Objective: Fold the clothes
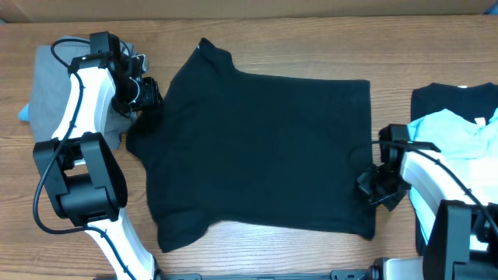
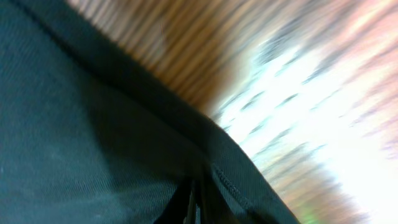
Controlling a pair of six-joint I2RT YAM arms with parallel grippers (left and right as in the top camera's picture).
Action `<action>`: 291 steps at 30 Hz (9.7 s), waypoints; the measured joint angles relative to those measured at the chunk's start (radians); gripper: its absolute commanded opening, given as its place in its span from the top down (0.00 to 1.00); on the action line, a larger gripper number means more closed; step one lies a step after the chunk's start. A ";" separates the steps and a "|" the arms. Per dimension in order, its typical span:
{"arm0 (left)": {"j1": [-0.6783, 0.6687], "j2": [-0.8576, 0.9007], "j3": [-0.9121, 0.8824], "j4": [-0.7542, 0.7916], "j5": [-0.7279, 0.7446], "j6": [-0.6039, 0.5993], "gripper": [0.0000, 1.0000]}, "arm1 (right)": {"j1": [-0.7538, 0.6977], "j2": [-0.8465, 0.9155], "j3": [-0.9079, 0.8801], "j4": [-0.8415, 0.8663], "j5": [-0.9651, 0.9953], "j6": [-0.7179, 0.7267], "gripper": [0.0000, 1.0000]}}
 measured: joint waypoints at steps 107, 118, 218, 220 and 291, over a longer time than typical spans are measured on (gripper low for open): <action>0.303 -0.370 -0.725 -0.063 0.015 -0.244 0.70 | -0.039 0.045 0.105 0.354 -0.299 -0.317 0.51; 0.303 -0.649 -0.474 -0.113 0.073 -0.163 0.54 | -0.031 0.129 0.114 0.374 -0.246 -0.321 0.56; -0.105 0.097 -0.111 0.599 -0.026 -0.266 0.37 | 0.020 0.400 0.539 0.209 0.056 -0.121 0.70; -0.105 0.134 -0.111 0.603 -0.035 -0.265 0.42 | 0.018 0.377 0.538 0.213 0.061 -0.133 0.67; -0.114 0.140 0.189 0.270 0.034 -0.085 0.26 | 0.018 0.492 0.536 0.669 -0.136 -0.441 0.50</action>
